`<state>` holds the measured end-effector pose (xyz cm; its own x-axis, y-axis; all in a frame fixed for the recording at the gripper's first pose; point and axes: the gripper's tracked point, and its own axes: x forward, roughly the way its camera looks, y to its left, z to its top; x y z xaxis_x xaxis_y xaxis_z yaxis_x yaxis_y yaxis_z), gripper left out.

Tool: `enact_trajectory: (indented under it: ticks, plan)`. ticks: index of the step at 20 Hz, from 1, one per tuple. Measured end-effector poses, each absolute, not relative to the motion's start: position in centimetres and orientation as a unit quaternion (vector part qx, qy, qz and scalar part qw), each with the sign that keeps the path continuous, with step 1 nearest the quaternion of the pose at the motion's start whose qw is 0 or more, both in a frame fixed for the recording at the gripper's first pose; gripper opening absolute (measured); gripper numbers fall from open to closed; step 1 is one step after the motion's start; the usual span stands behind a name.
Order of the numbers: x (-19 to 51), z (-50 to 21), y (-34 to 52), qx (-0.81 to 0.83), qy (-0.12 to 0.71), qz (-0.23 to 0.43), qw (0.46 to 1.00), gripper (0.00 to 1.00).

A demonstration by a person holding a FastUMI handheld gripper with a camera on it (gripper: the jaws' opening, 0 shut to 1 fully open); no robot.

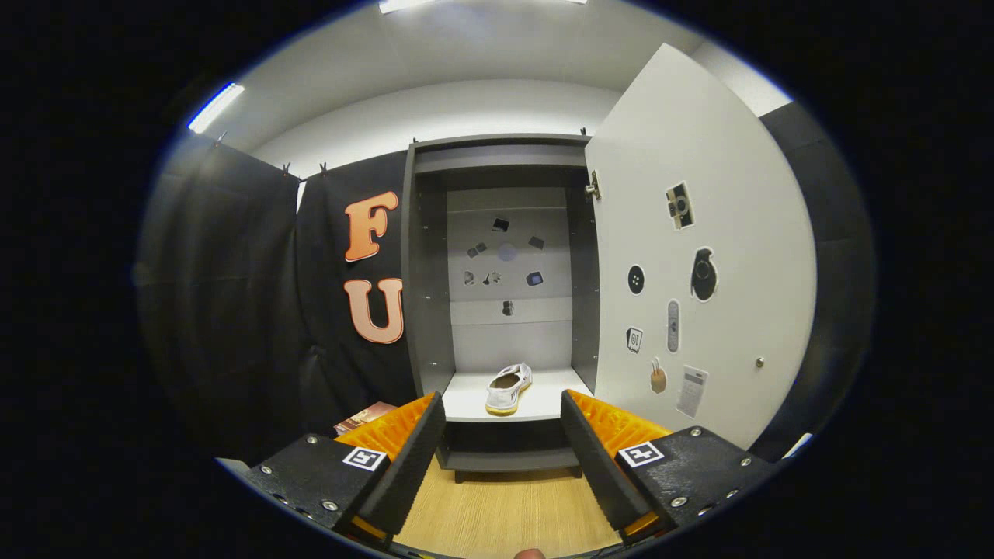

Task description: Open the shoe cabinet door, grab the shoes and put them into the shoe cabinet, then close the shoe cabinet door.

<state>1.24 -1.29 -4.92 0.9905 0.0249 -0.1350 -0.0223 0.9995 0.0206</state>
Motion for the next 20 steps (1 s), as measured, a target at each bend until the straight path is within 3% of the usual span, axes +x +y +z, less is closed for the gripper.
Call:
enact_trajectory:
  ticks: [10, 20]
  plan:
    - [-4.2, -2.5, -4.1, 0.000, 0.057, 0.008, 0.998, 0.93]
    - [-8.2, -1.5, -13.3, -0.001, 0.052, -0.049, 0.997, 0.93]
